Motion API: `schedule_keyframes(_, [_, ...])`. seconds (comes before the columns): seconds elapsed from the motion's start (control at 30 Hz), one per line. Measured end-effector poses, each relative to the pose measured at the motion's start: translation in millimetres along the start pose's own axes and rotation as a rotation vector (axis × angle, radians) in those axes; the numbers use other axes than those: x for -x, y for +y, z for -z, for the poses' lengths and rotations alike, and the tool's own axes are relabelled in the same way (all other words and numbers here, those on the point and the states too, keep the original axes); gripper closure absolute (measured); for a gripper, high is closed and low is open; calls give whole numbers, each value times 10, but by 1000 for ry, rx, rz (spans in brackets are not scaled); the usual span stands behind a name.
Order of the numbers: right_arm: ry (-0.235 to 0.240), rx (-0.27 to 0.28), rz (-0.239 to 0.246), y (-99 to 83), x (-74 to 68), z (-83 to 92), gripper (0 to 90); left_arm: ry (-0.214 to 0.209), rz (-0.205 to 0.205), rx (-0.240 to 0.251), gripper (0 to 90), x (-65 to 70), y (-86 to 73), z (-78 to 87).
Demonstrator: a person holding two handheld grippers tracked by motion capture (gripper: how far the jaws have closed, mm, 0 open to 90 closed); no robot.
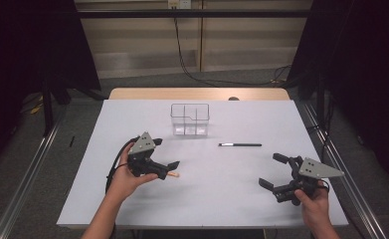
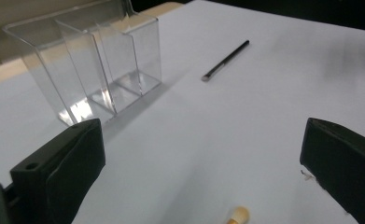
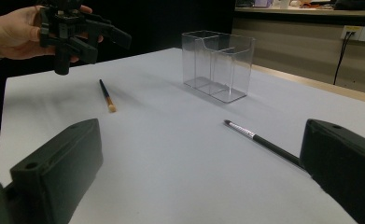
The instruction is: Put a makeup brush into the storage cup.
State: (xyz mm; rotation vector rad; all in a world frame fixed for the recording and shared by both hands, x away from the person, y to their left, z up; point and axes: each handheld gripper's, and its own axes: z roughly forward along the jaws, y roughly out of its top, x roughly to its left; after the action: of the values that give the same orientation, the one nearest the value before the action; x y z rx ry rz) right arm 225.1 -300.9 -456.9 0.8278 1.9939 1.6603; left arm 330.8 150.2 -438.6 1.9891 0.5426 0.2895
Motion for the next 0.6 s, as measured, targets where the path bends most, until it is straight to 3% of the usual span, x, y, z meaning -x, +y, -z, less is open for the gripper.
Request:
schedule_keyframes(0.07, [0, 0, 0, -1, 1, 0, 0, -4, -19, -44, 0, -17, 6, -8])
schedule_keyframes(0.27, [2, 1, 0, 1, 3, -2, 0, -43, -15, -128, 0, -41, 42, -35])
schedule_keyframes(0.43, [2, -5, 1, -2, 4, -8, 0, -45, -14, -208, 0, -49, 80, -77])
schedule_keyframes(0.6, [4, -4, 3, 0, 4, -3, 0, -51, -55, -322, 0, -45, 104, -126])
